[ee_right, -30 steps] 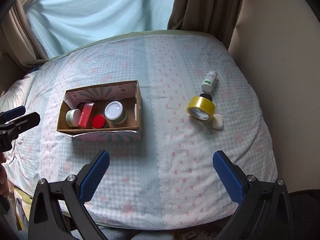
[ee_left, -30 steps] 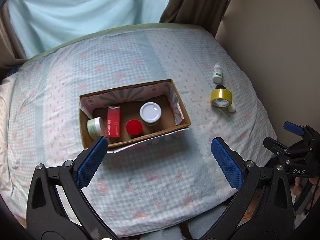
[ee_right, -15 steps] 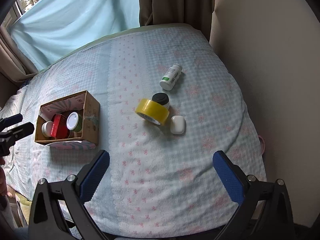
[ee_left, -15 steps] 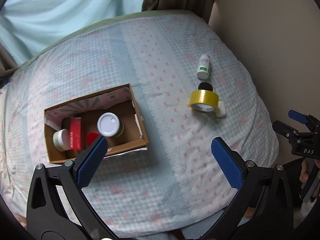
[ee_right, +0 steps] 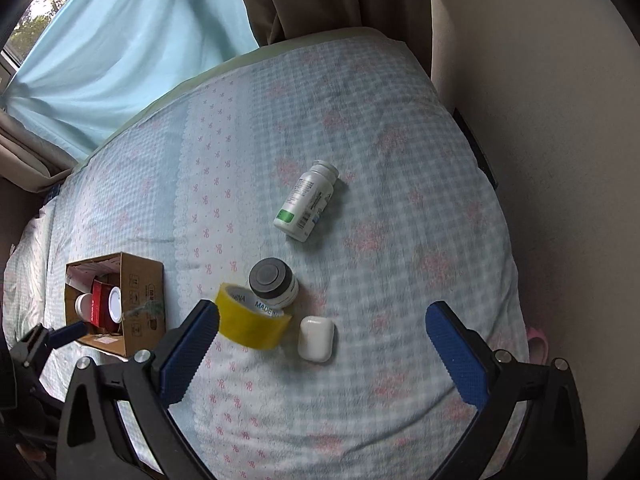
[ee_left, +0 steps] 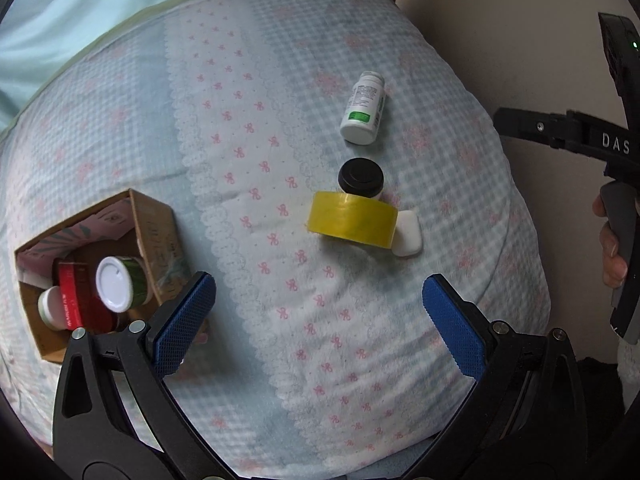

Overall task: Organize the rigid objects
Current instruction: 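Move the left tool toward the yellow tape roll while the right tool approaches the remaining items, then grasp the yellow tape roll with the left tool while the right tool grasps the white pill bottle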

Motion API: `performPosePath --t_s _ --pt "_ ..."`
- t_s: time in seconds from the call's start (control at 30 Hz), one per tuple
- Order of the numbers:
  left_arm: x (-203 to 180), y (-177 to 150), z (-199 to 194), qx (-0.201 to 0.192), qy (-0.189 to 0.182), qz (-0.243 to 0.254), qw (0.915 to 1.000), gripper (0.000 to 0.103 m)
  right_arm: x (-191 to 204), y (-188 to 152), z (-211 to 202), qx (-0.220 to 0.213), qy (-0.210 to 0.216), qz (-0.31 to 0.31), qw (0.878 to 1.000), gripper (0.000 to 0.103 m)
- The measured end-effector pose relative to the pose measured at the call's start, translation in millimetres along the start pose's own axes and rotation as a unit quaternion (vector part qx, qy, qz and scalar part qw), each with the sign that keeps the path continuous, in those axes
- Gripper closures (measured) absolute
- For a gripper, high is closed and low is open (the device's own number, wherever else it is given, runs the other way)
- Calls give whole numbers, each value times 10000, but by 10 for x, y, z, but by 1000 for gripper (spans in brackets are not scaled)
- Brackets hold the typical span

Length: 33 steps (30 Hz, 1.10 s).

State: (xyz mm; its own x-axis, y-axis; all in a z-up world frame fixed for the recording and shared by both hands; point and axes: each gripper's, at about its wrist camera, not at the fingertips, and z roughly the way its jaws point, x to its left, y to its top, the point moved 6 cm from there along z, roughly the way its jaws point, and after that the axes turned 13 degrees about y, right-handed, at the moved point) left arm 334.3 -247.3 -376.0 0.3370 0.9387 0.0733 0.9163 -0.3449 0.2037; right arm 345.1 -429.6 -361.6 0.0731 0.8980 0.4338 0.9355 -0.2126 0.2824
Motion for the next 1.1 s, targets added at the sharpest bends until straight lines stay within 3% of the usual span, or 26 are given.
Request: performPosePath --t_s 0.23,0.57,0.7,1.0,1.03,1.1 --pt "-412 284 682 352 -288 247 9987 0 -258 405 743 360 431 534 9970 0" --pt "-685 320 1309 766 -316 500 9953 0 -518 479 1663 687 831 1469 9833 0" --pt "-710 308 1447 808 -264 538 9949 0 -531 547 1866 677 914 1700 9788 7" --pt "-820 273 1644 921 -398 570 9933 3 -507 732 2089 686 724 1740 9797 7" --pt "-831 259 1657 911 -448 551 9933 3 -499 732 2093 713 613 1696 9810 10" --pt "-855 246 1663 817 -491 508 9941 4 -460 731 2101 785 326 1459 9856 29"
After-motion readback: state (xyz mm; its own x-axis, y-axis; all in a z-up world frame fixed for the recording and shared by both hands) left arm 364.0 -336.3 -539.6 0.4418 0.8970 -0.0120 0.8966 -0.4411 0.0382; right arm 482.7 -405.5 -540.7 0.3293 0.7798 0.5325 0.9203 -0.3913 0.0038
